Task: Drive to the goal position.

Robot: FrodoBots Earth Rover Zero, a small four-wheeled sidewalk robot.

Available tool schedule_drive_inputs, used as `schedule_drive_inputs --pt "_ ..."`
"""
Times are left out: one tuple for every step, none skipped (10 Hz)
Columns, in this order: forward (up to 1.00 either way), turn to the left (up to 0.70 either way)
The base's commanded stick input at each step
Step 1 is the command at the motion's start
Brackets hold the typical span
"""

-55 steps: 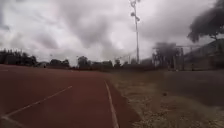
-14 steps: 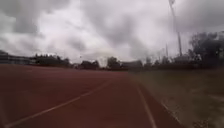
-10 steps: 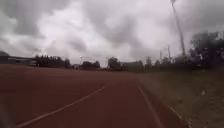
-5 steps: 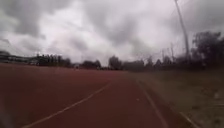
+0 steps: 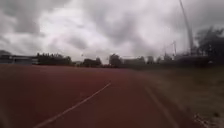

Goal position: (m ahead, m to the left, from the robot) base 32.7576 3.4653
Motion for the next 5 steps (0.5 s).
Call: schedule_drive_inputs --pt "0.7 0.0" --pt "0.7 0.0" --pt "0.7 0.0" --pt "0.7 0.0" --pt "0.7 0.0"
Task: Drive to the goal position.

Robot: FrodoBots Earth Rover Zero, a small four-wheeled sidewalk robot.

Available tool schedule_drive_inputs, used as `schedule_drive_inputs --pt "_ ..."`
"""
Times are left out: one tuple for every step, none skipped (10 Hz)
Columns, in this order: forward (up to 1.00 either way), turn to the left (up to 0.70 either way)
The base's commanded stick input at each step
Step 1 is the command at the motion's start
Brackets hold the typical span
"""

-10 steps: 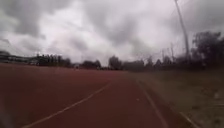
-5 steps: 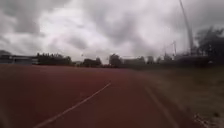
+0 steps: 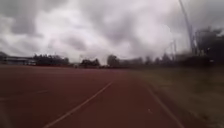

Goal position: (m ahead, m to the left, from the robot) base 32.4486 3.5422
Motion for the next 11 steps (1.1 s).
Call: schedule_drive_inputs --pt "0.7 0.0" --pt "0.7 0.0" --pt "0.7 0.0" --pt "0.7 0.0" --pt "0.7 0.0" --pt "0.7 0.0" --pt "0.7 0.0" --pt "0.7 0.0" --pt "0.7 0.0" --pt "0.7 -0.23" --pt "0.7 -0.23"
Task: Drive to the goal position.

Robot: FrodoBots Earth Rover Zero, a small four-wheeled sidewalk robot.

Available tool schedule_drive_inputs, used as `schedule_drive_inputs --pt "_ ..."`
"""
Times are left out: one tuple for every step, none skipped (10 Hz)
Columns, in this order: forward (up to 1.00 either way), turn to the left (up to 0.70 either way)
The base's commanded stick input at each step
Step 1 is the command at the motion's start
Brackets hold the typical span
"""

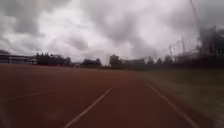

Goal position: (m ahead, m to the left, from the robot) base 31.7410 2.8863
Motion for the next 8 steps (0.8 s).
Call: schedule_drive_inputs --pt "0.7 0.0" --pt "0.7 0.0" --pt "0.7 0.0" --pt "0.7 0.0" --pt "0.7 0.0" --pt "0.7 0.0" --pt "0.7 0.0" --pt "0.7 0.0"
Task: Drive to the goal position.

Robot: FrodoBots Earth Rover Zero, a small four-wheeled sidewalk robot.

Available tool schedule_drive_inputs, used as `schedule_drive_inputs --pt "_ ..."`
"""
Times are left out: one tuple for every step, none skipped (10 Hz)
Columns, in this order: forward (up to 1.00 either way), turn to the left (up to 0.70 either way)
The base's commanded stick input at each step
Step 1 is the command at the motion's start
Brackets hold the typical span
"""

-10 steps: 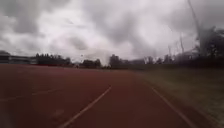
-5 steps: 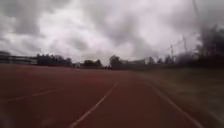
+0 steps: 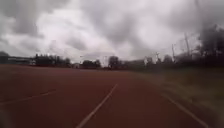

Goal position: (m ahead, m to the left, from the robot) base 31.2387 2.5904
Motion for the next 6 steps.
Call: schedule_drive_inputs --pt "0.7 0.0" --pt "0.7 0.0" --pt "0.7 0.0" --pt "0.7 0.0" --pt "0.7 0.0" --pt "0.7 0.0"
